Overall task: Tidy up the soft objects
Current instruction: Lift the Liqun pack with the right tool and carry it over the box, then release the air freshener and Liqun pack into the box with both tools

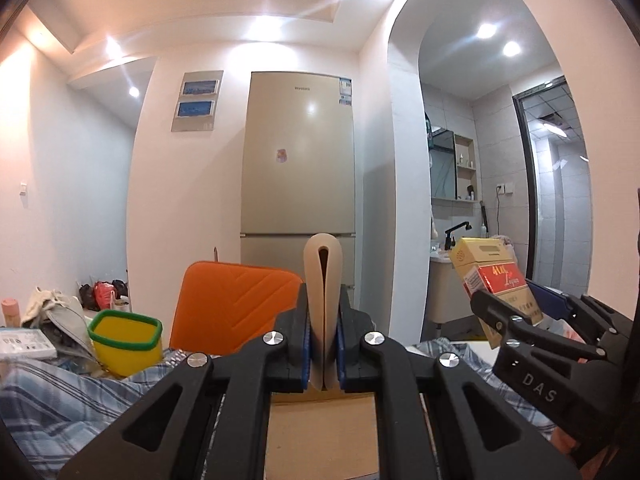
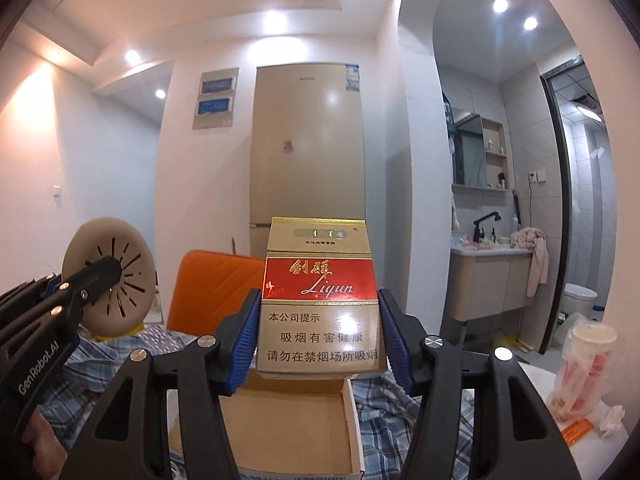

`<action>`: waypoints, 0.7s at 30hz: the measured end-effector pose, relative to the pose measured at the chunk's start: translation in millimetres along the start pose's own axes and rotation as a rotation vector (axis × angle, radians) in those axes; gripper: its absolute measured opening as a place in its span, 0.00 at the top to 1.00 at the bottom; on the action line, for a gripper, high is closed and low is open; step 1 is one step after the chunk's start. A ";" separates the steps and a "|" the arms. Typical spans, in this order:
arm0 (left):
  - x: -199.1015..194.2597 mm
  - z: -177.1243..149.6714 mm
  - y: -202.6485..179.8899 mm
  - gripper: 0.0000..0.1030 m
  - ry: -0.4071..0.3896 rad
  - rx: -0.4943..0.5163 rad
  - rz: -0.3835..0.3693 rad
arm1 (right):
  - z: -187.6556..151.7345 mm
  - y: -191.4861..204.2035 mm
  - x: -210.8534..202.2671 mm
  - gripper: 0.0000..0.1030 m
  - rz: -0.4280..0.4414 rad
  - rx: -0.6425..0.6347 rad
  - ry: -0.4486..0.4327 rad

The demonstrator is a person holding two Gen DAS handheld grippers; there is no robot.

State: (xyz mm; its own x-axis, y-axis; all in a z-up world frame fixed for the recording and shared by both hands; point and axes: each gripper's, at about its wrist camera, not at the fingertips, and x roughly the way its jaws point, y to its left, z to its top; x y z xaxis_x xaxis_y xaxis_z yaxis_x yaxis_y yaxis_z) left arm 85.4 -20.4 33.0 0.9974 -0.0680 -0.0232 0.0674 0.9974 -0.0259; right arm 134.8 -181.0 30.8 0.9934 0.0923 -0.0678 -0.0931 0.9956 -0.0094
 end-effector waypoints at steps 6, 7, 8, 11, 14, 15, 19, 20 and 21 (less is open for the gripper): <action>20.5 -22.7 3.2 0.92 0.077 0.022 0.020 | -25.2 -1.3 21.6 0.43 0.009 0.007 0.106; 22.4 -27.1 2.4 0.92 0.090 0.025 0.020 | -27.9 -0.4 23.3 0.43 0.008 0.003 0.113; 25.4 -29.4 1.8 0.92 0.105 0.027 0.019 | -30.0 0.0 25.9 0.43 0.005 -0.004 0.119; 31.8 -33.7 1.8 0.92 0.141 0.025 0.010 | -37.7 0.7 36.3 0.43 0.016 -0.015 0.160; 36.8 -35.9 2.4 0.92 0.170 0.021 0.010 | -47.8 4.9 49.6 0.43 0.021 -0.028 0.234; 38.7 -35.7 2.9 0.92 0.180 0.018 0.016 | -49.7 4.9 53.2 0.43 0.018 -0.033 0.249; 43.5 -38.4 7.2 0.92 0.211 -0.002 0.017 | -56.9 6.7 67.2 0.43 0.017 -0.044 0.316; 44.1 -39.9 8.3 0.92 0.217 -0.006 0.017 | -57.8 6.6 69.7 0.43 0.017 -0.044 0.328; 45.5 -40.6 8.8 0.92 0.226 -0.009 0.015 | -60.0 7.5 71.5 0.43 0.019 -0.045 0.340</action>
State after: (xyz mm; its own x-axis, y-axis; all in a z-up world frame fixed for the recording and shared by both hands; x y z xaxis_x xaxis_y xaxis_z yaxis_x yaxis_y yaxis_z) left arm 130.4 -15.7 -8.9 0.9674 -0.0583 -0.2465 0.0519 0.9981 -0.0325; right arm 201.1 -167.8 -34.0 0.9131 0.0923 -0.3972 -0.1215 0.9914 -0.0489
